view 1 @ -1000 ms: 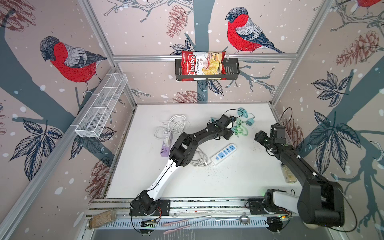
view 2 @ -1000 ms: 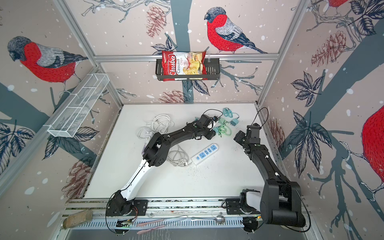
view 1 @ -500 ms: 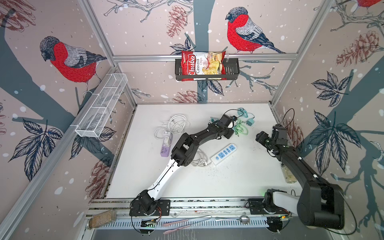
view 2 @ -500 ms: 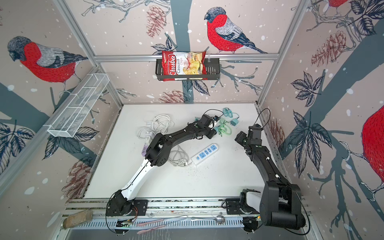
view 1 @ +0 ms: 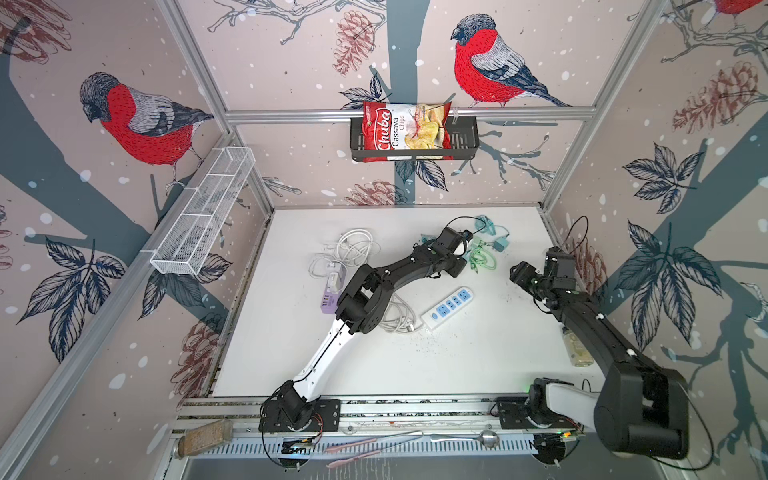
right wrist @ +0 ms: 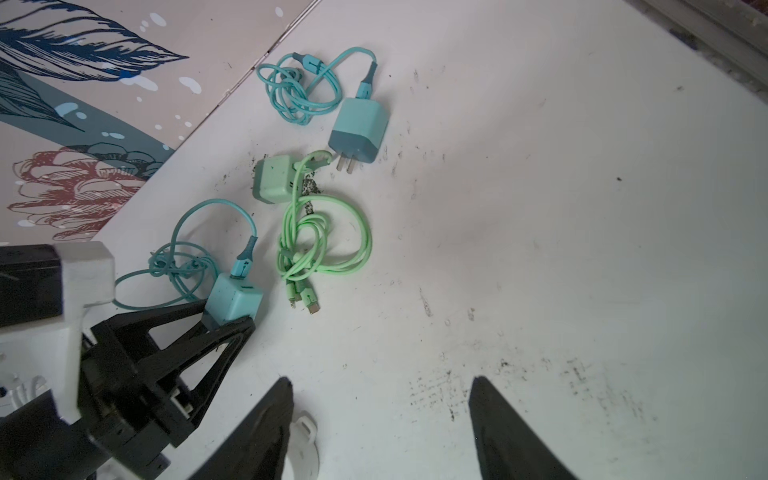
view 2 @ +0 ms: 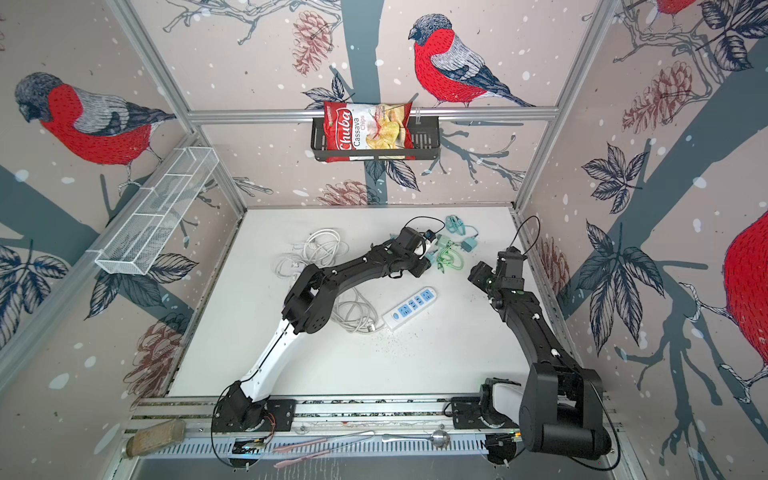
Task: Insert the plug
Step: 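Lower the left gripper onto the teal charger and grasp it, then lift the teal charger with the left gripper while right gripper reaches toward it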
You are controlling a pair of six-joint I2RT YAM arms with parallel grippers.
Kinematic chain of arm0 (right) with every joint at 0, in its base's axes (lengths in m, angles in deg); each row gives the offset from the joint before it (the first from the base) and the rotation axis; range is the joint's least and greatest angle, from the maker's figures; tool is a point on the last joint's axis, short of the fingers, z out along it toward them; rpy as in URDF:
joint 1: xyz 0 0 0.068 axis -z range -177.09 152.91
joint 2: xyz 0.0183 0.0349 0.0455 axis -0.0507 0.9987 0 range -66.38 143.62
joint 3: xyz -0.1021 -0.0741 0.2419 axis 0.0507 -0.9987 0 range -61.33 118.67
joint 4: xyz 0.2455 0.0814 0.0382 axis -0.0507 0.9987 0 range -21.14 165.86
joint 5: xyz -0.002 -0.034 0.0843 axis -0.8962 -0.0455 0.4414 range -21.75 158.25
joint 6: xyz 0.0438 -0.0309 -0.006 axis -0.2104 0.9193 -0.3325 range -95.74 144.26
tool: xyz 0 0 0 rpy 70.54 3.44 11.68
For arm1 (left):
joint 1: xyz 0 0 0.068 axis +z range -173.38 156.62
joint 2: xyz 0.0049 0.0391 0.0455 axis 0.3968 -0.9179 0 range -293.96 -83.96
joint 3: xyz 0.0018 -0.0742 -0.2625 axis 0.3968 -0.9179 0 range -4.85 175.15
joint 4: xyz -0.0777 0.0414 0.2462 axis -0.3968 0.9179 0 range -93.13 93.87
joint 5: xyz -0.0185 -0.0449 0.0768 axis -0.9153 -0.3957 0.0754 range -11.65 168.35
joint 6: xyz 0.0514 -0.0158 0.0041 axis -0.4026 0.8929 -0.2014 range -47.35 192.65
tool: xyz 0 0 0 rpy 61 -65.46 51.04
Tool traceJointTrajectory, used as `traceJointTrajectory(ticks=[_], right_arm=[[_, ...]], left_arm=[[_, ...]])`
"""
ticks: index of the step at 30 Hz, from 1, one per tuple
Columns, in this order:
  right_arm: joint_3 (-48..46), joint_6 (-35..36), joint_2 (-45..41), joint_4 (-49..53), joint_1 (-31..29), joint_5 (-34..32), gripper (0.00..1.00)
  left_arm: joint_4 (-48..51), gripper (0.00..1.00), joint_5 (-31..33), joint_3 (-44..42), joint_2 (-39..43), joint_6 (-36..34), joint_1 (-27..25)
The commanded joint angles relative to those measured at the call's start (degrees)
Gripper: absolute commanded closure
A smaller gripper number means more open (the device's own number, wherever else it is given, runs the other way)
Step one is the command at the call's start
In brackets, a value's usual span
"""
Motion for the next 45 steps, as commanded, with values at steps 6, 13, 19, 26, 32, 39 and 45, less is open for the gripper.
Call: traceJointTrajectory(ticks=[6, 13, 19, 26, 32, 39, 45], right_arm=[[2.0, 0.4, -2.5, 0.6, 0.0, 7.9, 0.31], [4.3, -0.8, -4.9, 1.4, -0.4, 22.1, 0.3], [4.4, -2.0, -6.4, 0.8, -3.2, 29.6, 0.3], [5.3, -2.0, -4.5, 0.9, -11.3, 28.2, 0.31], [7.7, -0.7, -3.7, 3.9, -13.9, 26.7, 0.3], [10.6, 3.0, -1.3, 7.7, -16.3, 24.5, 0.31], [11.9, 4.0, 2.0, 8.1, -19.1, 22.6, 0.31]], left_arm=[[-9.4, 0.83, -0.1, -10.1, 12.5, -0.1, -0.3], [-28.0, 0.83, -3.2, -30.6, 23.8, 2.1, -0.6], [-41.5, 0.84, -4.4, -44.1, 29.4, 2.6, -0.5], [-52.2, 0.84, -9.0, -52.6, 32.9, 4.0, -0.6], [-62.9, 0.85, -11.5, -59.3, 34.7, 1.9, -0.6], [-77.9, 0.83, -13.3, -67.4, 34.7, -0.8, -0.6], [-83.9, 0.85, -13.0, -69.1, 33.7, -1.6, -0.6]])
